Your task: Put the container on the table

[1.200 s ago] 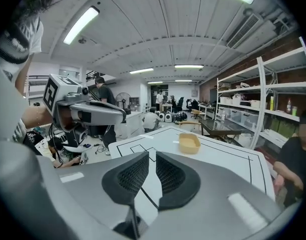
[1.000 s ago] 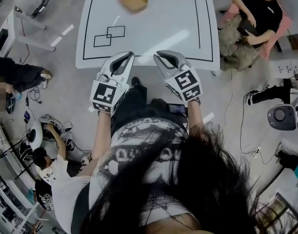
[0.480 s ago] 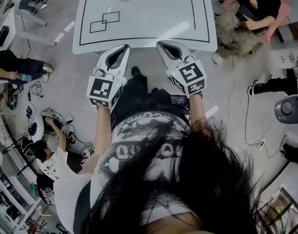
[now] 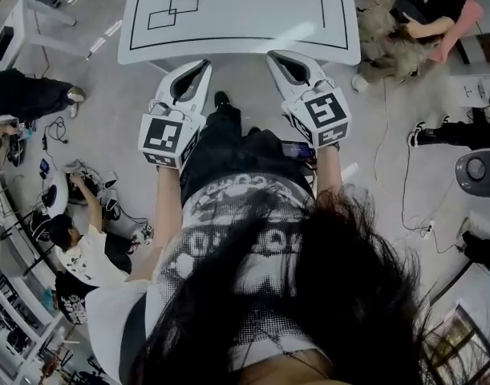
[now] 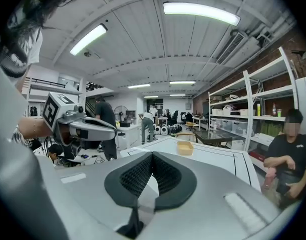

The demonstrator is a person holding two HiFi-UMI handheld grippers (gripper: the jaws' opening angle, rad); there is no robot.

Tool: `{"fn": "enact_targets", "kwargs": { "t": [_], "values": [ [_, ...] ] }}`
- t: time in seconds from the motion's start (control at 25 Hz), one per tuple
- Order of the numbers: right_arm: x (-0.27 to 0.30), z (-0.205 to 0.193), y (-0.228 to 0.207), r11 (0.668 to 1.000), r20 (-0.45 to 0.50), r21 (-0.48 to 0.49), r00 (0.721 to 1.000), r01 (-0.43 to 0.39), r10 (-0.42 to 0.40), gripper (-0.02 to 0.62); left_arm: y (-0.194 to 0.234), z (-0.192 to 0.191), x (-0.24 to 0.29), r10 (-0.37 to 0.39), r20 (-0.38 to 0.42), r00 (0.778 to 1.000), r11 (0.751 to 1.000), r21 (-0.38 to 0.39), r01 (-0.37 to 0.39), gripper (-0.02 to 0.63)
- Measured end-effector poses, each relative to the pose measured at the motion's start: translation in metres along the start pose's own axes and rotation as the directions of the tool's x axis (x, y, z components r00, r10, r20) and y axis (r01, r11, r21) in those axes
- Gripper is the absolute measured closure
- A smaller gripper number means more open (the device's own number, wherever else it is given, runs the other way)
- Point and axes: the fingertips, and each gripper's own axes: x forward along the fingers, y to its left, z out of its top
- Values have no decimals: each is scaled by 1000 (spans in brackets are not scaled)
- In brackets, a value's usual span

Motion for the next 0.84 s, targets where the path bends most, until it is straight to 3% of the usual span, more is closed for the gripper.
{"fn": "enact_targets", "kwargs": {
  "t": [0.52, 0.84],
  "values": [
    [-19, -13, 8, 999, -26, -23, 999, 24, -24, 593, -17, -13, -21, -1, 8, 1000, 1000, -27, 1, 606],
    [-16, -23, 3, 999, -31, -31, 999, 29, -30, 592, -5, -29, -24, 50, 3, 999, 998, -49, -50, 606]
  ]
}}
